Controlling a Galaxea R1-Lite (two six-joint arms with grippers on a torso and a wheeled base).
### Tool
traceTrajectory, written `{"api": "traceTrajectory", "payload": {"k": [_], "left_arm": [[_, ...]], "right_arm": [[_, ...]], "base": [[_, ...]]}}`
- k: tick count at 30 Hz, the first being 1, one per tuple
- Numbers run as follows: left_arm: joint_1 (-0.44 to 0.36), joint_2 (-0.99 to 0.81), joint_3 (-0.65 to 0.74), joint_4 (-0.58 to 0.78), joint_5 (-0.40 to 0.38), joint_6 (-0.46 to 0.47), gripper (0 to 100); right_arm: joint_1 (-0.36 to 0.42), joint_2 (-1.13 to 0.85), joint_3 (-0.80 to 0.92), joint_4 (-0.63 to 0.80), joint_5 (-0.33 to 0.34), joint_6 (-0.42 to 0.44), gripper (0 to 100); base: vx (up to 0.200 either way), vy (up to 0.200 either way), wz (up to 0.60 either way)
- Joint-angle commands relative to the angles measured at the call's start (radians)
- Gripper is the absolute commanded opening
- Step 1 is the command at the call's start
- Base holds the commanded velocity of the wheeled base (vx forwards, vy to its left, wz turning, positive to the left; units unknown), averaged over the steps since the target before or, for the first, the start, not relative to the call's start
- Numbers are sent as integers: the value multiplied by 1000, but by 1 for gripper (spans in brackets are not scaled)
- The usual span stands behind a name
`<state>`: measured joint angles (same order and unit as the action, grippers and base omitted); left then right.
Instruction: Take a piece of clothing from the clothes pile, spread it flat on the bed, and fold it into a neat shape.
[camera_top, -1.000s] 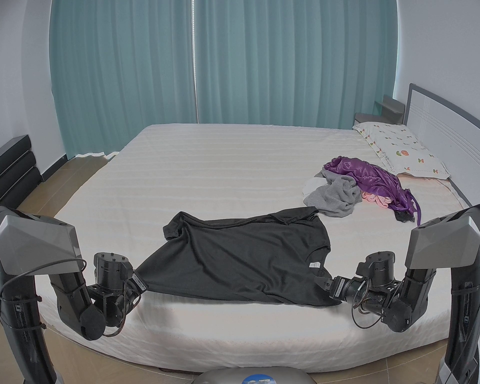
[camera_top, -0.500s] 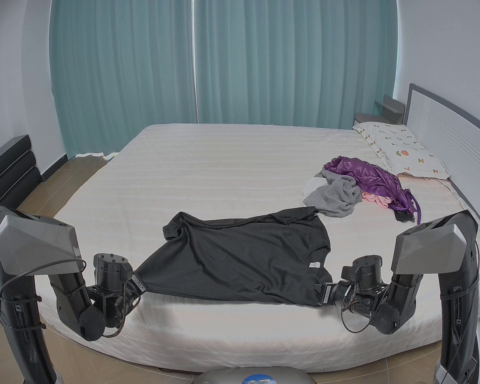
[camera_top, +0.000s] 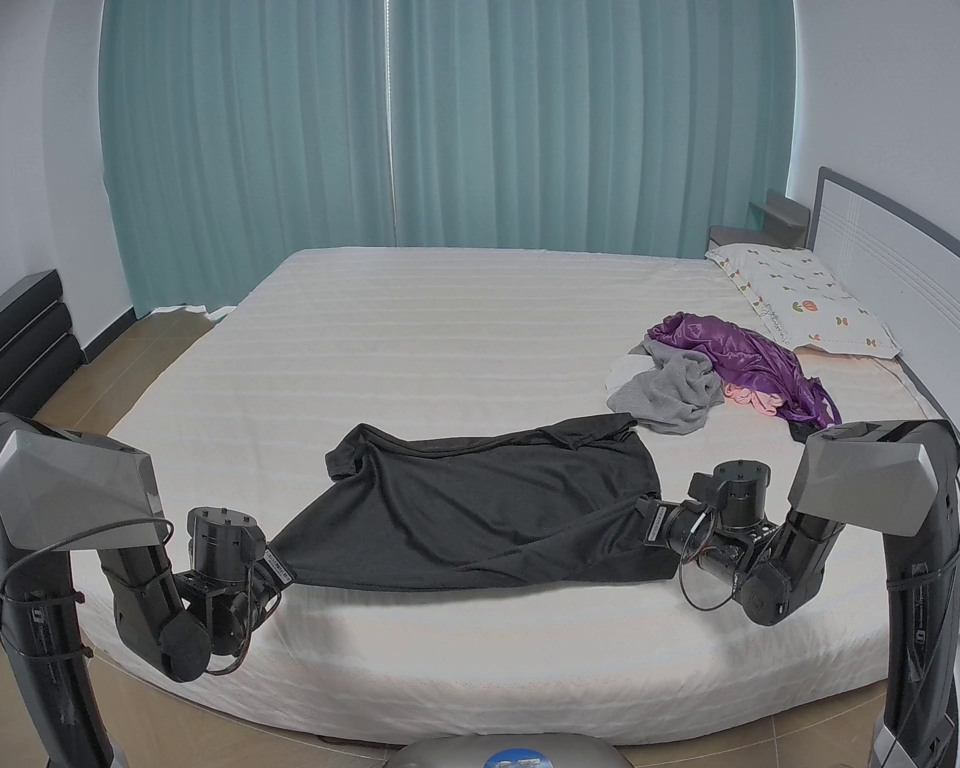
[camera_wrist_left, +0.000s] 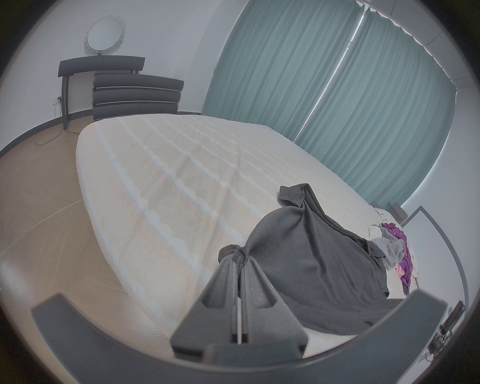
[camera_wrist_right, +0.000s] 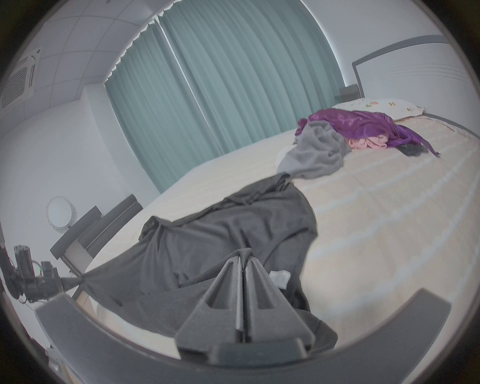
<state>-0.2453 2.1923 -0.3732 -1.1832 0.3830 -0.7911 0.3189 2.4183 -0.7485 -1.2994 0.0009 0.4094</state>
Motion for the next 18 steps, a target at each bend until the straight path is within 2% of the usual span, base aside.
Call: {"api": "traceTrajectory", "payload": {"k": [1,8,13,18], "left_arm": [[0,6,-4,-1,1,0,0],[0,6,-1,-36,1,1,0],[0,10,-1,-42,1,1,0],[-2,12,-1,-42,-1,1,0]], "right_arm": [[-12,35,-114,26,-5,0,0],[-15,107,-333,129,-71,2,0],[-17,180,-489,164,-145,2,0],[-32,231,-562,196,-174,2,0]], "base": [[0,0,0],[0,0,0],[0,0,0],[0,0,0]]}}
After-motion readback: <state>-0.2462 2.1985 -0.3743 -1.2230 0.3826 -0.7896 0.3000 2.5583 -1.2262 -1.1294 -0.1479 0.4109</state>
